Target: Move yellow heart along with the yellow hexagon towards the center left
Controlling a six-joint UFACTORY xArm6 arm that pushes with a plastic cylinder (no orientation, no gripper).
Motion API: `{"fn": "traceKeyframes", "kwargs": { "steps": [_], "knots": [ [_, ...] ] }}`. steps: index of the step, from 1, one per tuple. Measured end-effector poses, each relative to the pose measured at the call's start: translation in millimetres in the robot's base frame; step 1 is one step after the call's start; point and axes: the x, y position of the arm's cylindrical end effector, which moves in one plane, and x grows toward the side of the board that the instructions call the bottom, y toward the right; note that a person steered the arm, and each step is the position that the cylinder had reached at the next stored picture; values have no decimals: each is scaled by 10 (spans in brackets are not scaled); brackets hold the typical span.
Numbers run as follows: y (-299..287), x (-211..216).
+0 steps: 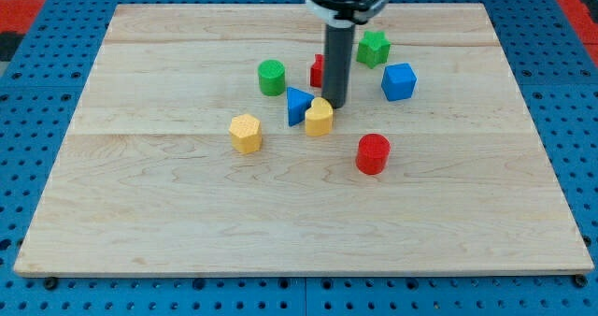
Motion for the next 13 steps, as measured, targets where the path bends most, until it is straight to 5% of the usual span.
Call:
{"fn": "traceKeyframes", "kwargs": {
  "steps": [1,4,7,13],
  "knots": [
    [-283,169],
    [211,599],
    [-778,584],
    [-1251,-352]
  ]
}}
